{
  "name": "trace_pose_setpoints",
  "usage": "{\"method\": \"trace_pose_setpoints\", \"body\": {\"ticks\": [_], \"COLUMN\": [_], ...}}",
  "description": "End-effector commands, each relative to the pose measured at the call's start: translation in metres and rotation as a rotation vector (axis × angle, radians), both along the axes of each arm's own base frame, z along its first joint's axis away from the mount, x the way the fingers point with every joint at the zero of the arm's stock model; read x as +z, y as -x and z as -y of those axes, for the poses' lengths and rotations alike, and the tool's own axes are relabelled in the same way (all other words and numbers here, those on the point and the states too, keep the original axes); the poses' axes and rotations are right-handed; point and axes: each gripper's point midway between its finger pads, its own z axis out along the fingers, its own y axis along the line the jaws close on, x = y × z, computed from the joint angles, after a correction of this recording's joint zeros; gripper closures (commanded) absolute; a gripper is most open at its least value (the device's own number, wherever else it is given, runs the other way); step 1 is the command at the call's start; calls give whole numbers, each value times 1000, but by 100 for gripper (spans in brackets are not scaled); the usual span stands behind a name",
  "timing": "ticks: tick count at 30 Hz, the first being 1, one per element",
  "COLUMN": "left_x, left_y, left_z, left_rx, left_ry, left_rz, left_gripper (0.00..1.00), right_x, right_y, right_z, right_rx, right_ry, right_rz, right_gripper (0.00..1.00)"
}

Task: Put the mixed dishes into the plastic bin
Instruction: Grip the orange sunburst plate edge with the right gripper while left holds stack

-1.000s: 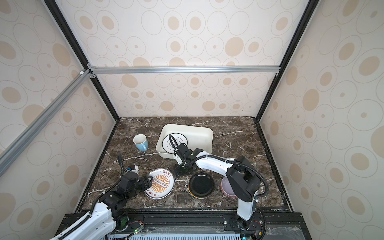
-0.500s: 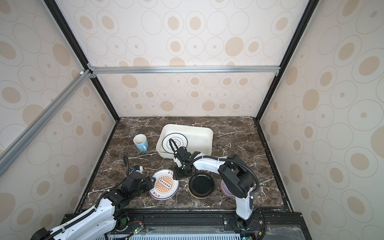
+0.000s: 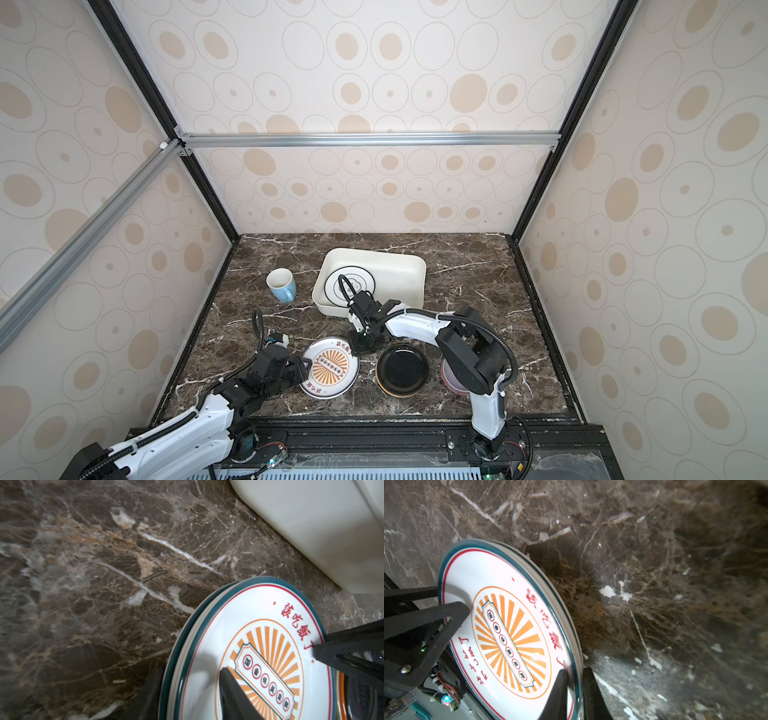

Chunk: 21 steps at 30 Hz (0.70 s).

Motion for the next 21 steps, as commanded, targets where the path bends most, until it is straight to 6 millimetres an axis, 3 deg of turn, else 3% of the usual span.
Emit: {"method": "trace_pose_setpoints", "body": {"ticks": [1,4,13,21], "left_x": [17,22,42,38], "left_y": [-6,-6,-5,-5], "left_z": [0,-1,-7,5], "left_rx": [6,3,19,-19], "left_ry": [-16,-18,-17,21], "left_rz": [36,44,84,64], "left_gripper": [54,52,50,52], "right_x": [14,17,38,50], "right_y": [-1,0,-3,-9], "right_z": [8,7,1,0], "right_rx": [-1,-2,-2,-3], "right_ry": [33,23,-31,-45], "right_rz": [31,27,52,76], "right_gripper": [92,100,100,100]}}
